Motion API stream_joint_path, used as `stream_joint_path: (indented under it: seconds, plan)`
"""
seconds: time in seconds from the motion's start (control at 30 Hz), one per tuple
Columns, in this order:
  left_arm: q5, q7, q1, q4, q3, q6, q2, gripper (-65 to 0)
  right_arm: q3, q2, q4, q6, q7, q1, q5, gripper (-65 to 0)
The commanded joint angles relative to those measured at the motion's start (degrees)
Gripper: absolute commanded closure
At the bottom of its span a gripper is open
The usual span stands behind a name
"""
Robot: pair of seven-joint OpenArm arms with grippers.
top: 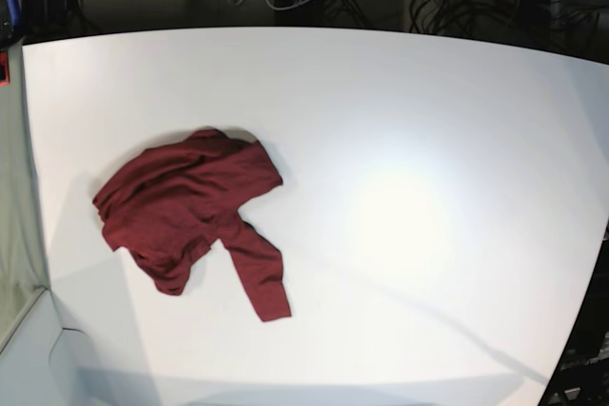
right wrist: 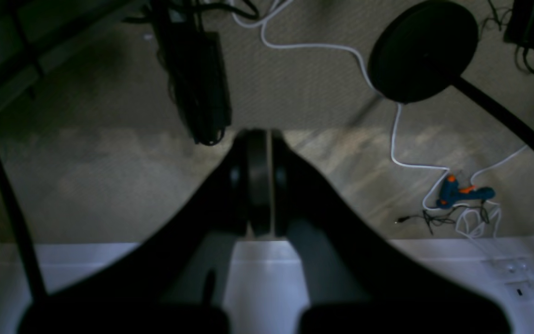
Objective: Layout the t-shirt on the table in an organized manner, then fold the t-shirt properly
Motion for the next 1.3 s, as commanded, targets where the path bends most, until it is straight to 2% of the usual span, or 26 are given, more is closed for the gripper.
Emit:
stream_joint_path:
  seconds: [0.0,1.17,1.27]
  plan:
    - [0.16,-0.34,0.13,0.05,0.03,0.58,0.21,-0.1,0.03,0.13,0.07,0.56,0.16,-0.06,0.17,0.0]
    - [-0.01,-0.34,0.74,0.31,0.03,0.32,-0.23,-0.1,0.38,0.13,0.07,0.56,0.16,-0.77,0.17,0.0]
    - [-0.1,-0.43,4.7,4.88,-0.05,0.23,-0.32,-0.1,0.21,0.21,3.33,0.56,0.69,-3.58,0.17,0.0]
